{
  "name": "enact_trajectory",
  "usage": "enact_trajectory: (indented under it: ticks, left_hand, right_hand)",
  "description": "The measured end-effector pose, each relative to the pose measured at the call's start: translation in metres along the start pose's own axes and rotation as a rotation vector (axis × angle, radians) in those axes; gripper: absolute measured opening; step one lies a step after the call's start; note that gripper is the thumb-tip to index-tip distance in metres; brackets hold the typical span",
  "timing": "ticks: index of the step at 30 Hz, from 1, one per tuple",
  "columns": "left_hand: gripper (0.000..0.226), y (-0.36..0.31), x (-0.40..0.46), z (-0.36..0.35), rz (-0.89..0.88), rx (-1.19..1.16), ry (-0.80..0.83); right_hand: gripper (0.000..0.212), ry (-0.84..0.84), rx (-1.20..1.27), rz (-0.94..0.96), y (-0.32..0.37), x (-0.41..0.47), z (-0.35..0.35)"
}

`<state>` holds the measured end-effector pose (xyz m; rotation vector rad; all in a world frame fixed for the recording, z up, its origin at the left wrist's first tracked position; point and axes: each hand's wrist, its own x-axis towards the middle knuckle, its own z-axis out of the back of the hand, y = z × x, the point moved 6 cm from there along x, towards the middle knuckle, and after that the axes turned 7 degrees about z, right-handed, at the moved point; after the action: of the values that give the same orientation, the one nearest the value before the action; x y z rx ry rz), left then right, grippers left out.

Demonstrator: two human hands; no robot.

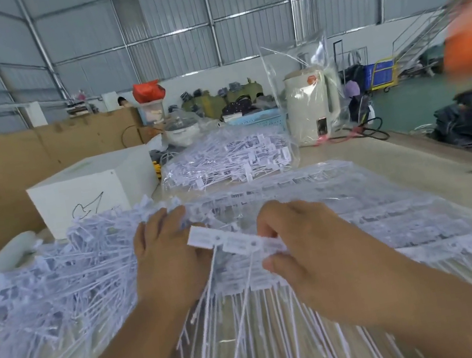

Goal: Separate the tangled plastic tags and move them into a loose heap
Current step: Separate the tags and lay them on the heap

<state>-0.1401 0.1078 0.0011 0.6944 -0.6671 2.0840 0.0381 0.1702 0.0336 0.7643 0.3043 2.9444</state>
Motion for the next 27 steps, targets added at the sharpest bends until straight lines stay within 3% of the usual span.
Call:
enact_trajectory:
  ticks: [4, 6, 9, 12, 14, 16, 18, 20, 22, 27]
  left_hand:
    - [0.046, 0.012, 0.0, -0.01, 0.083, 0.076, 0.1]
    - [0.039, 0.007, 0.0, -0.008, 0.026, 0.086, 0.1]
    - [0.026, -0.002, 0.002, 0.003, -0.033, 0.016, -0.009]
    - [0.028, 0.005, 0.002, 0.024, 0.018, -0.441, -0.073]
    - [0.022, 0.009, 0.003, 0.034, 0.126, -0.805, -0.047]
    - [0.034, 0.002, 0.006, 0.036, 0.216, -1.123, 0.093]
    - [0.044, -0.014, 0.005, 0.031, 0.289, -1.289, 0.344]
    - [0.04, -0.03, -0.002, 0.031, 0.194, -1.137, 0.474]
    - [0.039, -0.04, -0.009, 0.033, 0.042, -0.949, 0.492]
    - [0.035, -0.039, -0.011, 0.033, 0.045, -0.974, 0.638]
  right_hand:
    - [0.034, -0.011, -0.058, 0.029, 0.002, -0.002, 0.007]
    - [0.02, -0.076, -0.073, 0.063, 0.003, -0.002, 0.015]
    - [0.021, -0.2, -0.067, 0.113, 0.009, -0.007, 0.029]
    - [0.023, -0.208, -0.072, 0.147, 0.01, -0.01, 0.035]
    - [0.017, -0.104, -0.047, 0.139, 0.003, -0.008, 0.032]
    - [0.006, 0.019, -0.011, 0.12, -0.005, -0.007, 0.027]
    - [0.005, 0.062, -0.002, 0.117, -0.007, -0.008, 0.024]
    - [0.006, 0.055, 0.029, 0.119, -0.008, -0.007, 0.025]
    - [0.005, 0.048, 0.086, 0.13, -0.008, -0.006, 0.025]
    - [0.006, 0.016, 0.176, 0.082, -0.015, -0.006, 0.031]
